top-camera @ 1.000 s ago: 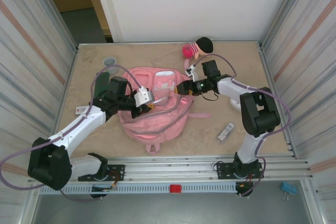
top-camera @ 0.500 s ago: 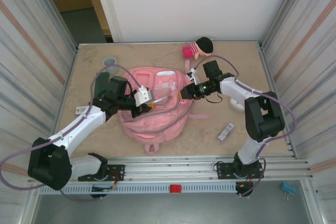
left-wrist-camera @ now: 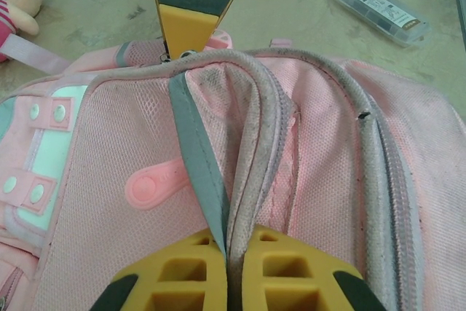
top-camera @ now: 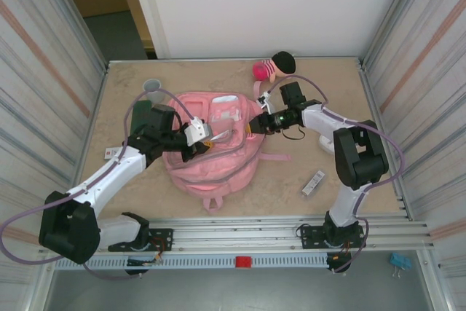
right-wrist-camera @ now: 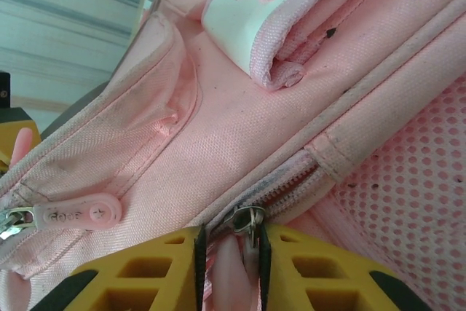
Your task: Pack books, pencil case, and school supplies into a backpack
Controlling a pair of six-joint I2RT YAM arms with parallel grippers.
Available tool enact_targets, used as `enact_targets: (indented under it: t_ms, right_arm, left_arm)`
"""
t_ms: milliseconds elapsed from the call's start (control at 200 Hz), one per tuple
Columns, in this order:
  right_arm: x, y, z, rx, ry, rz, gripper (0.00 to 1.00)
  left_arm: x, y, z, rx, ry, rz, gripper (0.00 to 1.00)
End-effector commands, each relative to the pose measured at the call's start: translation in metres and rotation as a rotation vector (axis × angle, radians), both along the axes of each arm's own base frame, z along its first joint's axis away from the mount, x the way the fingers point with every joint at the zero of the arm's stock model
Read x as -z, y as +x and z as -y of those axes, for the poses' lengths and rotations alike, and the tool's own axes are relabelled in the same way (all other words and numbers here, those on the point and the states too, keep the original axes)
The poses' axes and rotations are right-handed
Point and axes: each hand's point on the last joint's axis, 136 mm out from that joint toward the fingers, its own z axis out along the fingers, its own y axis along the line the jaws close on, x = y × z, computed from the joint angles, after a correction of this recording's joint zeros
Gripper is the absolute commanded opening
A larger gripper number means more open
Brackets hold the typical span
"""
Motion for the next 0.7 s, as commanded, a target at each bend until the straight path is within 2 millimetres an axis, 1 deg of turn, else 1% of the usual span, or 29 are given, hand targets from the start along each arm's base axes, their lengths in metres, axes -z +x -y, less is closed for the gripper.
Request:
enact_targets:
  t_ms: [0,110,170,241,281,426,486,596,697]
  right_arm:
    - [-0.023,0.0,-0.008,-0.036,0.076,0.023,0.27]
    - [-0.036,-0.01,-0.01,-0.065,0.115,0.008,0.34]
    - [-0.038,-0.011,-0.01,-0.066,0.119,0.004,0.35]
    - [-0.036,-0.008,-0.01,-0.047,0.104,-0.005,0.32]
    - [-0.031,-0.006,-0.009,-0.031,0.088,-0.015,0.3]
    - [-0.019,0.01,-0.008,0.02,0.042,-0.043,0.28]
    - [-0.014,0.016,-0.007,0.042,0.022,-0.06,0.25]
    - [-0.012,0.019,-0.009,0.049,0.007,-0.052,0.18]
    - [-0.012,0.018,-0.007,0.054,-0.036,-0.006,0.14]
  left_arm:
    - [-0.037,0.008,0.008,0.028,-0.076,0.121,0.0]
    - [-0.032,0.007,0.007,0.03,-0.064,0.11,0.0]
    - [-0.031,0.007,0.007,0.032,-0.067,0.108,0.0]
    - [-0.031,0.007,0.008,0.033,-0.07,0.108,0.0]
    - [-0.032,0.006,0.008,0.035,-0.072,0.109,0.0]
    - [-0.032,0.005,0.008,0.041,-0.073,0.107,0.0]
    - [-0.032,0.005,0.008,0.042,-0.072,0.107,0.0]
    - [-0.031,0.004,0.007,0.043,-0.065,0.11,0.0]
    - [-0.028,0.004,0.005,0.04,-0.053,0.112,0.0]
